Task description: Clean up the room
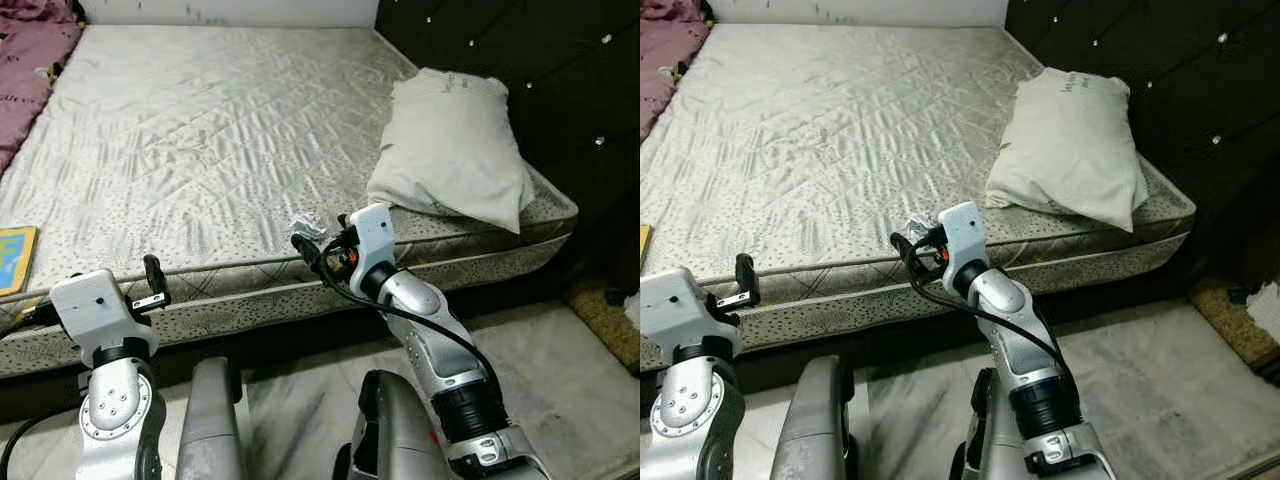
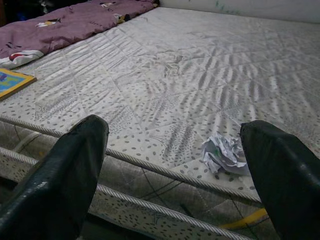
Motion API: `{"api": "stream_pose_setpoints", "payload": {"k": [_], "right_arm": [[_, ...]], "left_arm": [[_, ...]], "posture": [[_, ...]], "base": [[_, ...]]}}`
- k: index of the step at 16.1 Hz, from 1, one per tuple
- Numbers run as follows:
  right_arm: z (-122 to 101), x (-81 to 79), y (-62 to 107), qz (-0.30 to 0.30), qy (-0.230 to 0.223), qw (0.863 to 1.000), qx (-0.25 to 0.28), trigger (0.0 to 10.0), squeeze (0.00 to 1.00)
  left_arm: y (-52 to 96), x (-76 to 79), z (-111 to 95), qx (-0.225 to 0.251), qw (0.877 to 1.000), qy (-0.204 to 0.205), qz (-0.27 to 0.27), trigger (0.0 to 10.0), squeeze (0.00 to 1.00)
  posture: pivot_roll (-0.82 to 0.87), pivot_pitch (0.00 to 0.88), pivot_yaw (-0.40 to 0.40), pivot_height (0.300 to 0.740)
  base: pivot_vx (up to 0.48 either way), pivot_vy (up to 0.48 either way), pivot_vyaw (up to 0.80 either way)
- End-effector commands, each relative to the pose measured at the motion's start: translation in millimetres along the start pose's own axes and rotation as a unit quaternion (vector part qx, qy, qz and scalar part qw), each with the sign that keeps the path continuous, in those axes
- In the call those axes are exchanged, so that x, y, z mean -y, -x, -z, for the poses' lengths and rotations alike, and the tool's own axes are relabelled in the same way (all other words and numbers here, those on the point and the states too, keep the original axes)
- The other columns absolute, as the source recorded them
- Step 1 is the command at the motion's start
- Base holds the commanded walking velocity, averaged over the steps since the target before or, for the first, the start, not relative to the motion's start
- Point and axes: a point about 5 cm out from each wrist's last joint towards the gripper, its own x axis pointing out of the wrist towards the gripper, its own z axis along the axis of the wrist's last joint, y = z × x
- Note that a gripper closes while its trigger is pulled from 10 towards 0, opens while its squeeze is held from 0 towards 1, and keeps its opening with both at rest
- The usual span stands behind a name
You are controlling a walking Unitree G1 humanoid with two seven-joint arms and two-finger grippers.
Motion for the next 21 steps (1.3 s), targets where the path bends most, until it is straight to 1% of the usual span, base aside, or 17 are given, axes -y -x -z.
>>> {"api": "stream_pose_setpoints", "payload": {"k": [1,3,4,7,12,18,21], "right_arm": [[-1.4,2.0,-0.9,-0.002,0.005,1.0,0.001,10.0,0.0],[-1.1,-1.8,-1.2,-0.015,0.02,1.0,0.001,10.0,0.0],[-1.1,-2.1,-1.1,-0.016,0.021,1.0,0.001,10.0,0.0],[-0.4,-1.9,-1.4,-0.015,0.019,1.0,-0.002,10.0,0.0],[-0.3,-1.2,-1.8,-0.015,0.018,1.0,-0.004,10.0,0.0],[-0.4,-1.2,-2.3,-0.017,0.019,1.0,-0.004,10.0,0.0],[0.0,-0.7,-2.3,-0.016,0.015,1.0,-0.005,10.0,0.0]], "left_arm": [[-0.2,3.1,-0.5,0.0,1.0,0.006,0.003,10.0,0.0],[-0.2,3.2,-0.4,-0.001,1.0,0.005,0.005,10.0,0.0],[-0.2,3.3,-0.4,-0.001,1.0,0.005,0.005,10.0,0.0],[-0.3,3.8,-0.5,0.001,1.0,0.011,0.009,10.0,0.0],[-0.4,4.2,-0.9,-0.001,1.0,0.015,0.011,10.0,0.0],[-0.5,4.6,-0.4,-0.003,1.0,0.018,0.011,10.0,0.0],[-0.6,4.8,0.4,-0.006,1.0,0.02,0.012,10.0,0.0]], "posture": [[0.04,0.02,-0.091,0.557],[0.04,0.019,-0.091,0.557],[0.04,0.019,-0.091,0.557],[0.04,0.02,-0.092,0.557],[0.04,0.031,-0.092,0.557],[0.03,0.035,-0.094,0.557],[0.03,0.036,-0.094,0.557]], "base": [[0.0,0.0,0.0],[0.0,0.0,0.0],[0.0,0.0,0.0],[0.0,0.0,0.48],[0.276,0.0,0.0],[0.285,0.0,0.56],[0.295,0.0,0.13]]}}
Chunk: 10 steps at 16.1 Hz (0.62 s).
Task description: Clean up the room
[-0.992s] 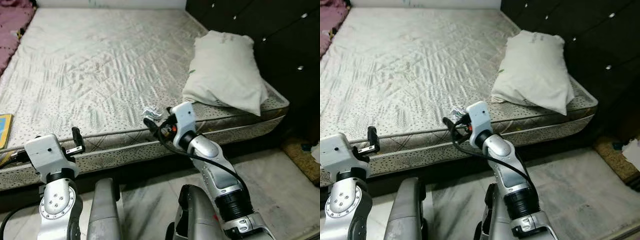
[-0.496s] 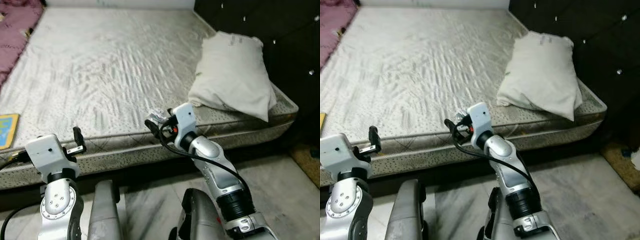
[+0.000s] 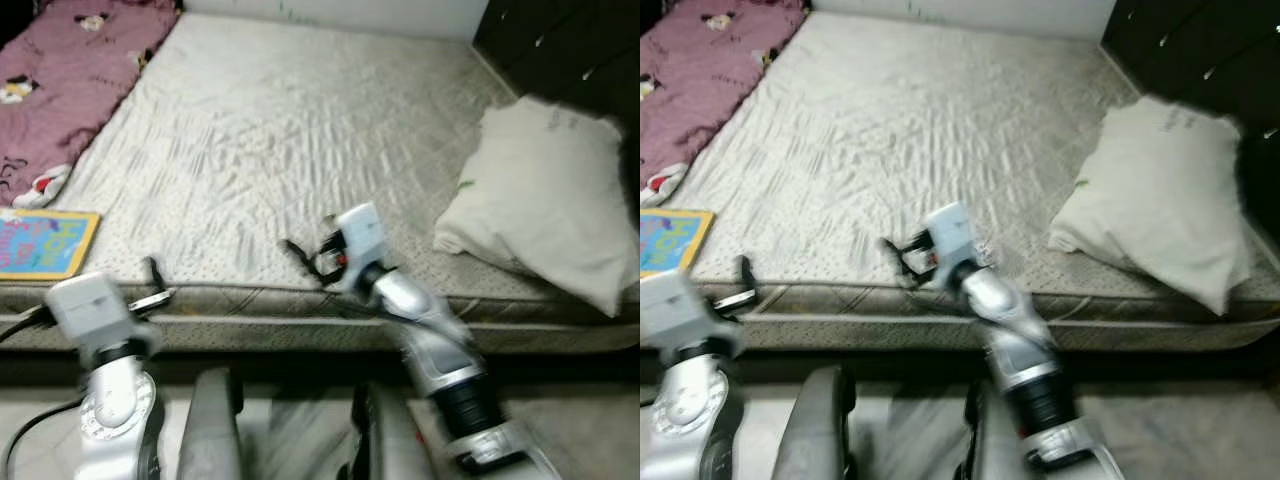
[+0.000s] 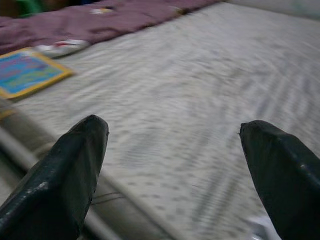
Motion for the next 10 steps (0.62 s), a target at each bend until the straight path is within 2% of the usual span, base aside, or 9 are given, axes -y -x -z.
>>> {"api": "stream_pose_setpoints", "payload": {"k": [1,2,10], "right_arm": [[-1.1,-5.0,-3.1,-0.009,-0.006,1.0,0.001,10.0,0.0],[-1.2,-4.9,-3.2,-0.008,-0.006,1.0,0.001,10.0,0.0],[0.8,-1.9,-2.8,0.004,-0.021,1.0,0.0,10.0,0.0]], "left_arm": [[0.4,-1.4,0.7,-0.004,1.0,0.003,-0.004,10.0,0.0],[0.4,-1.5,0.9,-0.005,1.0,0.004,-0.004,10.0,0.0],[1.1,-0.9,4.1,-0.017,1.0,0.003,-0.001,10.0,0.0]], "posture": [[0.03,0.036,-0.094,0.557],[0.03,0.036,-0.094,0.557],[0.04,0.028,-0.095,0.552]], "base": [[0.296,0.0,0.0],[0.277,0.0,0.0],[0.0,0.0,0.0]]}}
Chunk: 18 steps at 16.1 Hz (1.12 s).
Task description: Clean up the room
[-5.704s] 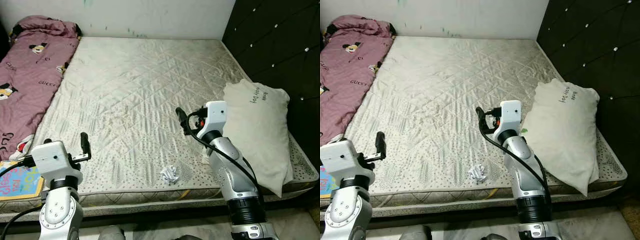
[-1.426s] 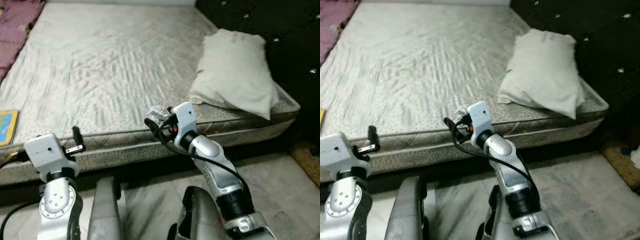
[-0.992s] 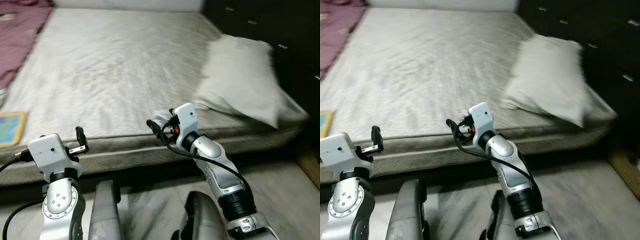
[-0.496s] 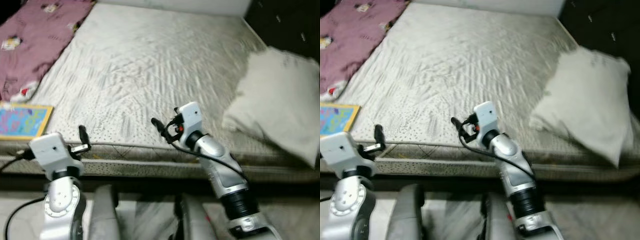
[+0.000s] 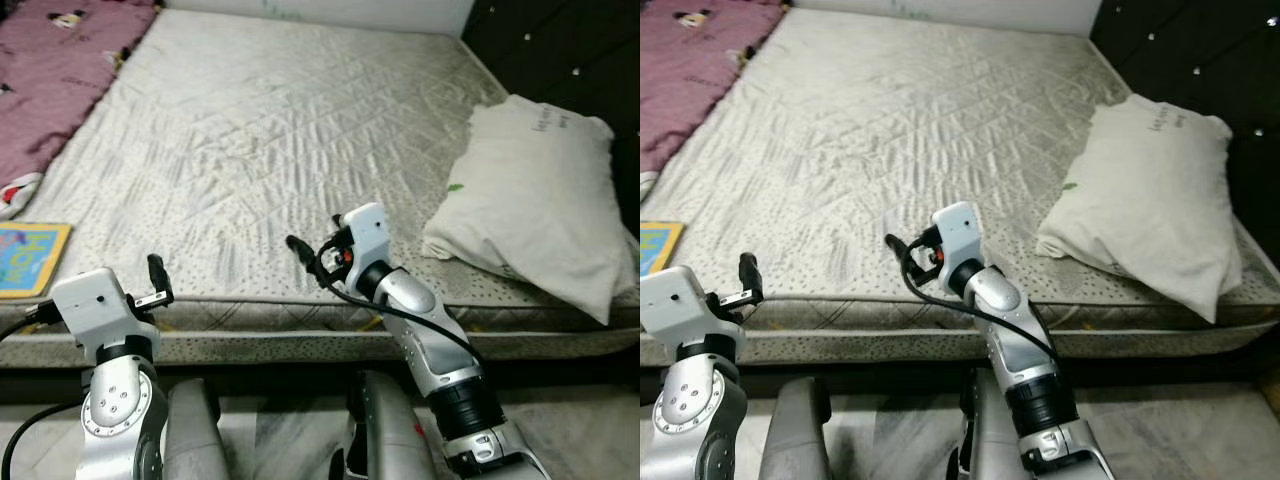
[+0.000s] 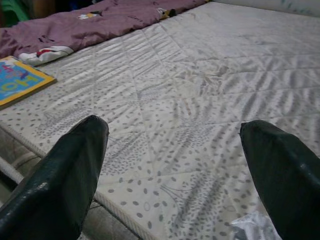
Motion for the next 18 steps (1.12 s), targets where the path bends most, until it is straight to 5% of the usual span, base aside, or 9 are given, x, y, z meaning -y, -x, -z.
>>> {"api": "stream_pose_setpoints", "payload": {"k": [1,10,18], "right_arm": [[2,6.7,2.1,0.012,-0.006,1.0,-0.01,10.0,0.0],[0,11.3,-3.3,0.014,0.0,1.0,-0.01,10.0,0.0],[-2,13.2,-19.4,0.027,0.029,0.999,-0.011,10.0,0.0]], "left_arm": [[1.9,3.0,3,-0.011,1.0,0.003,0.007,10.0,0.0],[-3.8,5.8,2,-0.005,1.0,0.007,0.007,10.0,0.0],[7.0,0.7,5,-0.022,1.0,0.004,-0.004,10.0,0.0]], "posture": [[0.04,0.027,-0.094,0.538],[0.04,0.011,-0.106,0.469],[0.07,0.08,-0.092,0.469]], "base": [[0.0,0.0,0.0],[0.0,0.0,0.0],[0.0,0.0,0.0]]}}
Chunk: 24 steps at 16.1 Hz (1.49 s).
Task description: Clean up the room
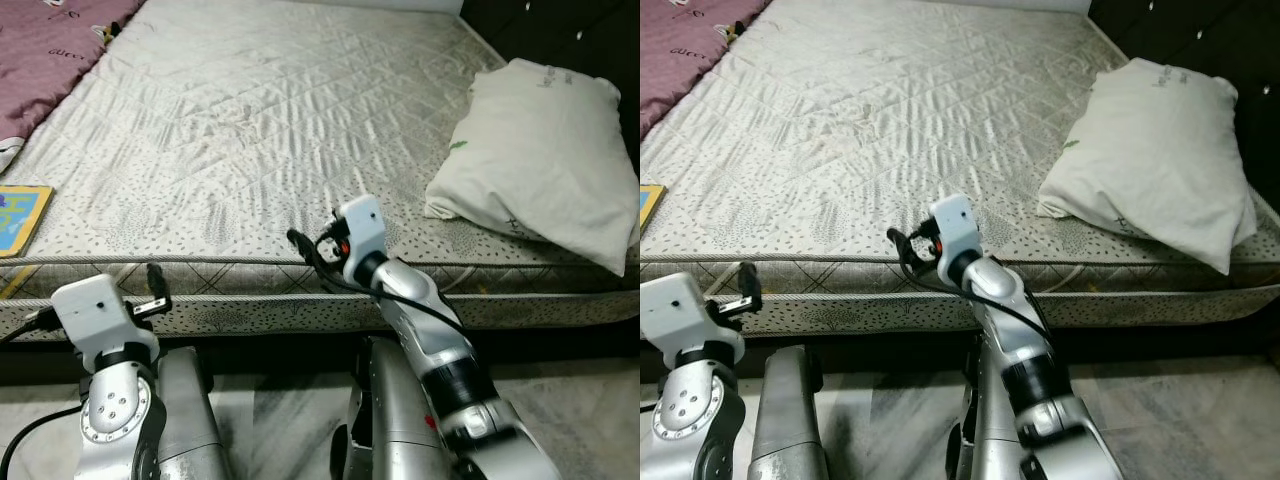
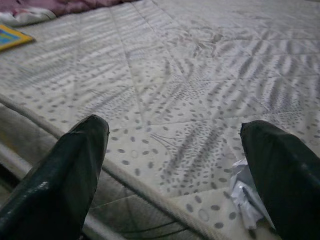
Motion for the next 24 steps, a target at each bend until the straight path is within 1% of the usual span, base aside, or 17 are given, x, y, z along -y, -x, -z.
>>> {"api": "stream_pose_setpoints", "payload": {"k": [1,3,5,6,8,10,11,12,15,17,19,20,24], "right_arm": [[-2,5.4,-2.8,0.015,0.005,1.0,0.003,10.0,0.0],[-7,9.2,-10.7,0.03,0.012,0.999,0.006,10.0,0.0],[-10,20.3,-17.9,0.054,0.029,0.998,0.009,10.0,0.0],[-13,28.3,-22.2,0.077,0.036,0.996,0.012,10.0,0.0],[-20,33.6,-27.5,0.1,0.044,0.994,0.02,10.0,0.0],[-26,35.4,-32.1,0.116,0.051,0.992,0.025,10.0,0.0],[-31,38.4,-35.7,0.132,0.058,0.989,0.027,10.0,0.0],[-32,41.1,-35.9,0.141,0.064,0.988,0.022,10.0,0.0],[-24,50.2,-33.0,0.164,0.086,0.983,-0.005,10.0,0.0],[-17,47.3,-33.4,0.162,0.104,0.981,-0.027,10.0,0.0],[-12,44.1,-34.1,0.158,0.101,0.981,-0.042,10.0,0.0],[-9,41.7,-35.1,0.16,0.087,0.982,-0.048,0.0,0.0],[-15,36.7,-39.7,0.159,0.08,0.983,-0.04,0.0,0.0]], "left_arm": [[3.3,3.6,-1,-0.006,1.0,0.008,0.002,10.0,0.0],[9.7,-1.6,-6,-0.008,1.0,0.006,-0.009,10.0,0.0],[17.3,-1.9,-4,-0.021,1.0,0.001,-0.004,10.0,0.0],[26.6,-2.3,-3,-0.033,0.999,-0.002,0.004,10.0,0.0],[32.4,-2.3,-2,-0.043,0.999,-0.002,0.008,10.0,0.0],[33.8,-1.0,-4,-0.045,0.999,-0.003,0.012,10.0,0.0],[36.0,1.9,-6,-0.046,0.999,-0.007,0.022,10.0,0.0],[37.1,2.4,-6,-0.047,0.999,-0.007,0.023,10.0,0.0],[38.0,2.3,-6,-0.052,0.998,-0.006,0.022,10.0,0.0],[36.4,2.9,-7,-0.051,0.998,-0.008,0.022,10.0,0.0],[34.9,3.1,-7,-0.049,0.999,-0.008,0.021,10.0,0.0],[35.0,3.1,-8,-0.048,0.999,-0.008,0.02,10.0,0.0],[31.5,2.1,-9,-0.043,0.999,-0.01,0.016,10.0,0.0]], "posture": [[0.08,0.083,-0.095,0.469],[0.11,0.131,-0.096,0.469],[0.14,0.174,-0.083,0.469],[0.15,0.197,-0.072,0.469],[0.16,0.215,-0.064,0.469],[0.17,0.222,-0.063,0.469],[0.17,0.231,-0.064,0.469],[0.17,0.232,-0.065,0.469],[0.18,0.233,-0.069,0.469],[0.18,0.226,-0.072,0.469],[0.19,0.218,-0.076,0.469],[0.2,0.214,-0.078,0.469],[0.2,0.191,-0.082,0.469]], "base": [[0.0,0.0,0.0],[0.0,0.0,0.0],[0.0,0.0,0.0],[0.0,0.0,0.0],[0.0,0.0,0.0],[0.0,0.0,0.0],[0.0,0.0,0.0],[0.0,0.0,0.0],[0.0,0.0,0.0],[0.0,0.0,0.0],[0.0,0.0,0.0],[0.0,0.0,0.0],[0.0,0.0,0.0]]}}
